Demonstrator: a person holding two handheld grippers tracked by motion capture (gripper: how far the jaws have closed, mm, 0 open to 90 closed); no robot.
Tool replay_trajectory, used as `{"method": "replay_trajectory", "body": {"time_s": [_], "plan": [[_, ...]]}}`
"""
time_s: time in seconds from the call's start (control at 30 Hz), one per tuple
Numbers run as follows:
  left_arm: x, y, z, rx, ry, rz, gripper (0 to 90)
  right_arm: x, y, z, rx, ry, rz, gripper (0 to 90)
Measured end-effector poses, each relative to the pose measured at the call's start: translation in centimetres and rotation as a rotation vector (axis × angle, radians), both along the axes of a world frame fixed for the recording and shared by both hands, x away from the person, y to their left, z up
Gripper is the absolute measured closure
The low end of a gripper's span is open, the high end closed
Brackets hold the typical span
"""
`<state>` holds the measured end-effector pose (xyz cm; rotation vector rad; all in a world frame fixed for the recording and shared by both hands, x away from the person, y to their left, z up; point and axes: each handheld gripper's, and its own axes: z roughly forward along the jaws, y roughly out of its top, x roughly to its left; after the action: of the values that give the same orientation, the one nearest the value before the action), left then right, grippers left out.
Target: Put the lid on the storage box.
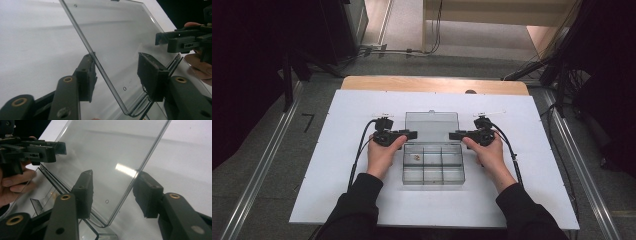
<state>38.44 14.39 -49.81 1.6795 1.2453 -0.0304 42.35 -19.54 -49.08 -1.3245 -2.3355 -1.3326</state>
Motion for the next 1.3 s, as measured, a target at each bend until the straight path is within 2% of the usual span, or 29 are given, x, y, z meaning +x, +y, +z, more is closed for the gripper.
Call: {"method": "replay_trajectory", "body": {"time_s": [0.4,0.47,0.77,0.93,1.03,1.13,1.17,1.2,1.3], "plan": [[-0.5,0.4,0.9,-0.010,-0.052,-0.010,64.3,-0.7,-0.4,0.9,-0.003,-0.082,0.029,61.5],[-0.6,0.6,1.2,-0.007,-0.070,-0.018,66.2,-0.8,-0.5,1.0,-0.001,-0.095,0.034,63.8],[-1.1,0.9,1.9,-0.024,-0.117,-0.054,73.9,-1.7,-0.9,1.6,-0.007,-0.186,0.057,72.2],[-1.1,1.0,2.1,-0.016,-0.123,-0.075,73.4,-2.2,-1.0,1.7,-0.014,-0.229,0.063,73.2],[-0.9,0.7,2.7,-0.009,-0.124,-0.083,67.2,-2.3,-1.0,1.7,-0.020,-0.249,0.065,73.4],[-0.6,0.4,3.7,-0.011,-0.151,-0.062,60.3,-2.5,-1.0,1.7,-0.024,-0.262,0.065,73.6],[-0.6,0.4,3.7,-0.011,-0.151,-0.062,59.5,-2.5,-1.0,1.7,-0.028,-0.265,0.066,73.6],[-0.3,0.4,4.3,-0.015,-0.165,-0.047,59.4,-2.6,-1.0,1.7,-0.029,-0.270,0.065,73.6],[0.0,0.3,5.2,-0.023,-0.179,-0.031,58.6,-2.7,-0.9,1.8,-0.042,-0.285,0.069,73.5]]}}
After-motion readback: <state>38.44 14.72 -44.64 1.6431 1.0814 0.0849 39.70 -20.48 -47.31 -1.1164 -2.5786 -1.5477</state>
